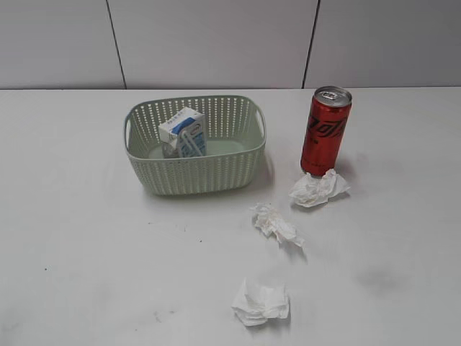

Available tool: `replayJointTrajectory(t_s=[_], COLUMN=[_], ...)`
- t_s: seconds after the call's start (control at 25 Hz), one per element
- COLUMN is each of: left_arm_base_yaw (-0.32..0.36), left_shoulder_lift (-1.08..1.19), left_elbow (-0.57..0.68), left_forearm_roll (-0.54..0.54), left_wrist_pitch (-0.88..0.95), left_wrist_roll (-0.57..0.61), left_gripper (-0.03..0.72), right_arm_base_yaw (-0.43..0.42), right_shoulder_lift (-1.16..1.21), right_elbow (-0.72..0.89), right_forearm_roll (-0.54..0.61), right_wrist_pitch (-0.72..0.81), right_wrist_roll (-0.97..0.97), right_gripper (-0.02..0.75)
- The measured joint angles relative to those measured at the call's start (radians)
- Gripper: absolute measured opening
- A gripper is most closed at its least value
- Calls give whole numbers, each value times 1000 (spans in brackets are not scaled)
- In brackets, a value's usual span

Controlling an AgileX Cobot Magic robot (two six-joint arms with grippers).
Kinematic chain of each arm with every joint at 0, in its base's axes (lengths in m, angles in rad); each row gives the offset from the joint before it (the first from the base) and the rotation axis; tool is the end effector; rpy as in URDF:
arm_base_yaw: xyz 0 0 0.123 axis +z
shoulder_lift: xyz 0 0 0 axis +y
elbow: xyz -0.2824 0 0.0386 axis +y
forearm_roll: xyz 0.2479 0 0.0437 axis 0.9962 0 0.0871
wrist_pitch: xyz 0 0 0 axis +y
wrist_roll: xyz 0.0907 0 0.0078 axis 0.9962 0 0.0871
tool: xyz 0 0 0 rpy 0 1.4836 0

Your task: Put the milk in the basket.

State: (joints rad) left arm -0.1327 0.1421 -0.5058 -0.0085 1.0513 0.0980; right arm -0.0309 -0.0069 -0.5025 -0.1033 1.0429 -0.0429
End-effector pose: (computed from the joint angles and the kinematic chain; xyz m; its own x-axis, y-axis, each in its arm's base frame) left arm 0.0169 -0.0029 0.2787 -0.5446 0.1672 -0.8219 0.1902 0.9790 0.0731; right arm -0.0060 -0.0079 0.2796 -0.4379 -0.0811 -0.8953 0.0699 0.9898 -0.1238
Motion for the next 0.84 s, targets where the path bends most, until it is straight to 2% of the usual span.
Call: replayJointTrajectory(t_s=[0.44, 0.68, 0.84], left_arm_base_yaw=[2, 68, 89], left_shoulder_lift=[-8, -97, -145], left_elbow=[0, 1, 1], left_forearm_roll=[1, 2, 3], left_wrist_pitch=[0, 0, 0], left_wrist_roll=[-1, -1, -1], left_gripper=[550, 525, 522], right_arm_base_yaw=[0, 0, 0], right_shoulder_lift=[0, 0, 0], right_elbow=[0, 0, 0], right_forearm_roll=[0, 0, 0], right_wrist_pitch=[0, 0, 0], right_wrist_roll=[0, 0, 0], right_gripper=[447, 447, 447])
